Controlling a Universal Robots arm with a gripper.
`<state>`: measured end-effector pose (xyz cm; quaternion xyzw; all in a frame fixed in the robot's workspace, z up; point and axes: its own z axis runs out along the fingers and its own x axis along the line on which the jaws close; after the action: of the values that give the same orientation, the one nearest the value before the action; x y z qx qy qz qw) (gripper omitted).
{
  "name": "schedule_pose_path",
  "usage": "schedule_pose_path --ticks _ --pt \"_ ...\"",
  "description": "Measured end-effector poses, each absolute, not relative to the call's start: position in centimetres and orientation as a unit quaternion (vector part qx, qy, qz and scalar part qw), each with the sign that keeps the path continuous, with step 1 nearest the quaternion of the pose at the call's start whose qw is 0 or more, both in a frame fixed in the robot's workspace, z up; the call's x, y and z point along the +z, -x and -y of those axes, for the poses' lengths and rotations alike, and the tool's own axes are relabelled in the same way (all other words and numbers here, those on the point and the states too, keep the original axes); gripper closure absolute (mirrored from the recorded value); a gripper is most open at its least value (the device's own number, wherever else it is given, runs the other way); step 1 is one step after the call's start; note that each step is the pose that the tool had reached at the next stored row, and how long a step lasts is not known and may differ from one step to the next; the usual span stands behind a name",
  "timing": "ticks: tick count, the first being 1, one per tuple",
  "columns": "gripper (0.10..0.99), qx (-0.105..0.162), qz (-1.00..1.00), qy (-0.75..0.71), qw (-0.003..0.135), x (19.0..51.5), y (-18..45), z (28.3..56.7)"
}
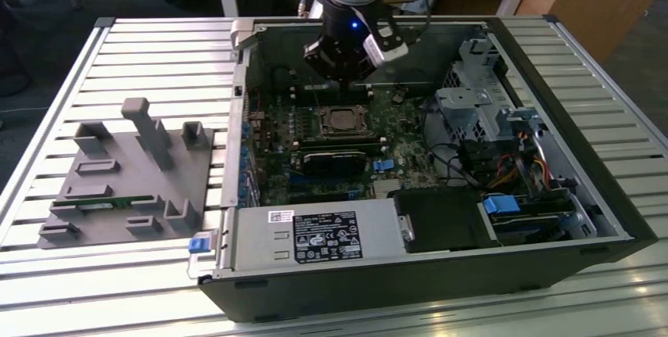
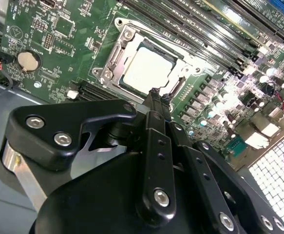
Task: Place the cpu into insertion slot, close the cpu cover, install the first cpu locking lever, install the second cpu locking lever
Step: 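Install the first cpu locking lever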
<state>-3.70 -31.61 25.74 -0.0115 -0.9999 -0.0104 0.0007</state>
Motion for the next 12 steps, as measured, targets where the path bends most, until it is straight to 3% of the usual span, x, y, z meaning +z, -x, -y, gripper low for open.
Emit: schedule_pose_path --ticks 6,12 --pt "0.98 -0.01 1.0 0.011 -0.009 25.7 4.8 31.6" --pt "0.98 -0.011 1.0 -0.004 -0.01 25.6 5.2 31.6"
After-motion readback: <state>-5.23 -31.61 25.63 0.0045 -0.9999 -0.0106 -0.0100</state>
